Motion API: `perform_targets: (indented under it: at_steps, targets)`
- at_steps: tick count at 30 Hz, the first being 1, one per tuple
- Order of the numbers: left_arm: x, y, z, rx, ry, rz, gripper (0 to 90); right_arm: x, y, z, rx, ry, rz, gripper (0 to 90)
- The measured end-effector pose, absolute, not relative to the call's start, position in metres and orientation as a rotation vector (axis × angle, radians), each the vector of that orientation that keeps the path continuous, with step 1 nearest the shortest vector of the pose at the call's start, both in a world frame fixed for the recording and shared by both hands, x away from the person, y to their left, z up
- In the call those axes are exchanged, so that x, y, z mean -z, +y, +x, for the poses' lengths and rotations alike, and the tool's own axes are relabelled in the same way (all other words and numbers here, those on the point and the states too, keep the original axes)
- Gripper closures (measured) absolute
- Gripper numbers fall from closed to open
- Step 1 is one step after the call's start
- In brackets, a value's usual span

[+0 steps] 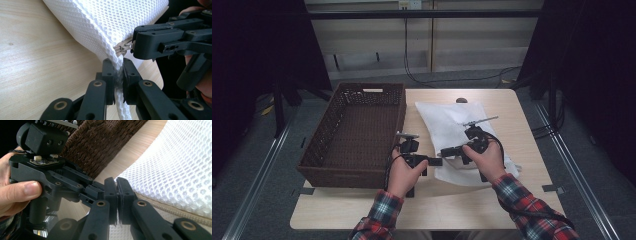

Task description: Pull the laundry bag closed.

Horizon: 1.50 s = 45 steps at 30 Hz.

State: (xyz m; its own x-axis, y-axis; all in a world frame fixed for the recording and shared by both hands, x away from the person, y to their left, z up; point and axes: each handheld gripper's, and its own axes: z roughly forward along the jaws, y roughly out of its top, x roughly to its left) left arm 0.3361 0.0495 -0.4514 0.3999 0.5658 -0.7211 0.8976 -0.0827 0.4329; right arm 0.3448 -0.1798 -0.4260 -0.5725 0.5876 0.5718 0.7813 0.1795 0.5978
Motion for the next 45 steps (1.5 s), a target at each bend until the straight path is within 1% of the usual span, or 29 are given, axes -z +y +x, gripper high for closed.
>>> perform_targets:
  at_steps: [2, 6, 8, 9, 11, 14, 24, 31, 35, 40, 43, 45]
  targets:
    - [0.451, 0.048, 0.336, 0.473, 1.277, 1.762, 82.0, 0.426, -0.180, 0.345, 1.345, -2.244, -1.325, 87.7]
    - [0.451, 0.046, 0.338, 0.483, 1.277, 1.749, 77.0, 0.425, -0.181, 0.345, 1.351, -2.236, -1.323, 87.7]
    - [0.451, 0.044, 0.338, 0.489, 1.277, 1.750, 76.6, 0.424, -0.182, 0.345, 1.351, -2.237, -1.324, 87.7]
    - [0.451, 0.043, 0.339, 0.489, 1.269, 1.753, 76.8, 0.424, -0.182, 0.344, 1.350, -2.239, -1.323, 87.7]
    - [0.451, 0.044, 0.339, 0.479, 1.271, 1.758, 83.0, 0.423, -0.183, 0.344, 1.354, -2.237, -1.323, 87.8]
    - [0.452, 0.043, 0.339, 0.490, 1.276, 1.765, 85.2, 0.424, -0.184, 0.344, 1.347, -2.235, -1.329, 87.7]
    - [0.442, 0.046, 0.338, 0.487, 1.289, 1.734, 86.4, 0.423, -0.195, 0.343, 1.379, -2.191, -1.346, 87.9]
    - [0.443, 0.047, 0.338, 0.509, 1.291, 1.727, 86.4, 0.427, -0.200, 0.342, 1.387, -2.168, -1.346, 87.9]
    - [0.442, 0.046, 0.338, 0.494, 1.292, 1.732, 86.3, 0.426, -0.200, 0.342, 1.384, -2.175, -1.345, 87.8]
    - [0.442, 0.047, 0.339, 0.478, 1.288, 1.731, 84.9, 0.426, -0.199, 0.344, 1.406, -2.142, -1.331, 87.8]
    - [0.442, 0.047, 0.339, 0.463, 1.267, 1.744, 81.0, 0.424, -0.196, 0.344, 1.403, -2.156, -1.329, 87.8]
    - [0.443, 0.046, 0.338, 0.467, 1.268, 1.743, 80.1, 0.423, -0.196, 0.345, 1.401, -2.153, -1.327, 87.8]
